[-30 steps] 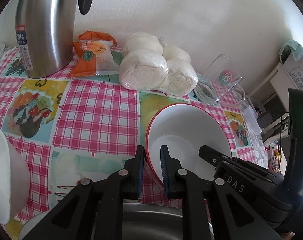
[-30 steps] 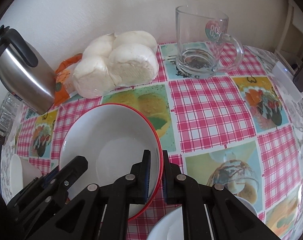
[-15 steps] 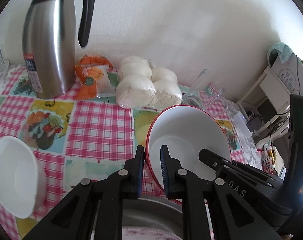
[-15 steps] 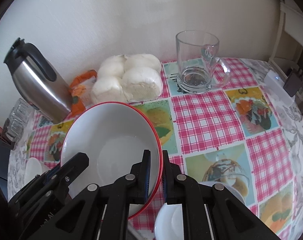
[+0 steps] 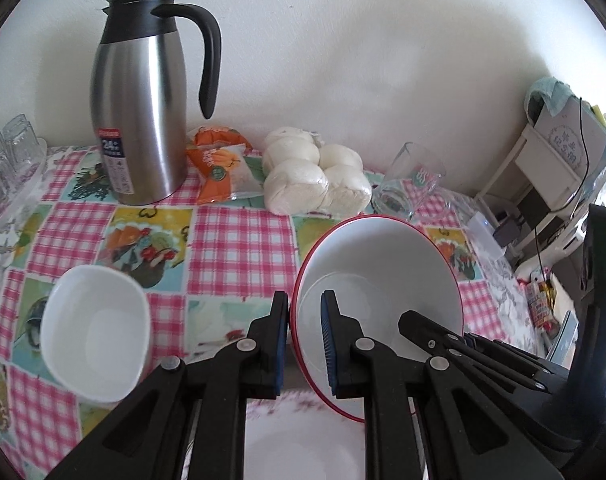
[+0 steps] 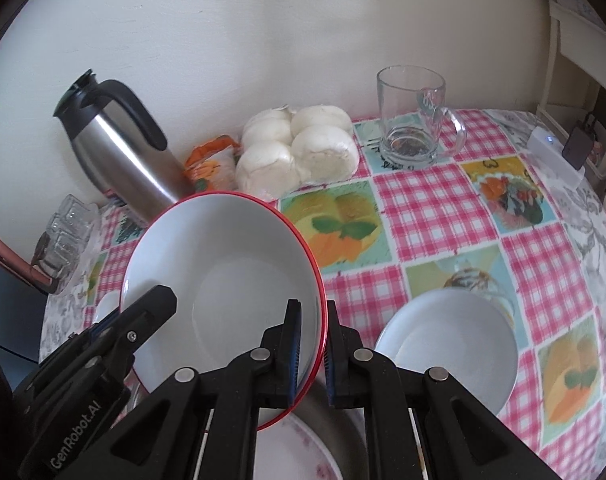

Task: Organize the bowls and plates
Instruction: 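Lift the red-rimmed bowl with both grippers and carry it over the steel basin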

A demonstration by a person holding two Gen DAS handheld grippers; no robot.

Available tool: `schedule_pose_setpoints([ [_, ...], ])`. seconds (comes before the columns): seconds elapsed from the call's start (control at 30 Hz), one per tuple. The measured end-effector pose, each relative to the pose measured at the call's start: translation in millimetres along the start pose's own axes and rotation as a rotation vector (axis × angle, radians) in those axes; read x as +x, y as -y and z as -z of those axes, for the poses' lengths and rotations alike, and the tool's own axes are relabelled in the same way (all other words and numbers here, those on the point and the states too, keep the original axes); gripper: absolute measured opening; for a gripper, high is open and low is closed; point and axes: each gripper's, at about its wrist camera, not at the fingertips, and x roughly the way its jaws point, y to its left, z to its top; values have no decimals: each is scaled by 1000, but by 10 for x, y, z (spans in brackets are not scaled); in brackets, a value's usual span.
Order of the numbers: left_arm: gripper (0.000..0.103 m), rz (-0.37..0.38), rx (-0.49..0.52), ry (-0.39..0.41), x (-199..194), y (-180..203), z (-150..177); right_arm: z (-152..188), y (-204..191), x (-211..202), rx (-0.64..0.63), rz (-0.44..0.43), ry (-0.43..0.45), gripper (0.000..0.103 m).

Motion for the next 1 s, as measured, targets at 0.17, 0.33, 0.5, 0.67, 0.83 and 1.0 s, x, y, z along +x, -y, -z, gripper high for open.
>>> schedule_pose_setpoints([
  [0.17,17,-60,62,-18,-101,74,130,154,-53,-81,23,-17,-14,11],
  [0.33,16,-44,53,-43,-176,54,208,265,-56,-159,31,-14,-22,11],
  [0.5,16,-71,63,-50,-276,70,251,379,-51,-212,50,-38,-29,11],
  [0.67,16,-65,46,-59,-375,20,307,486,-47,-264,77,-72,-35,11],
  [0.83,16,-78,37,-59,-491,-31,403,618,-67,-287,96,-120,-39,11],
  [1.0,16,-63,9,-65,-569,-149,516,765,-121,-342,101,-142,-26,11],
])
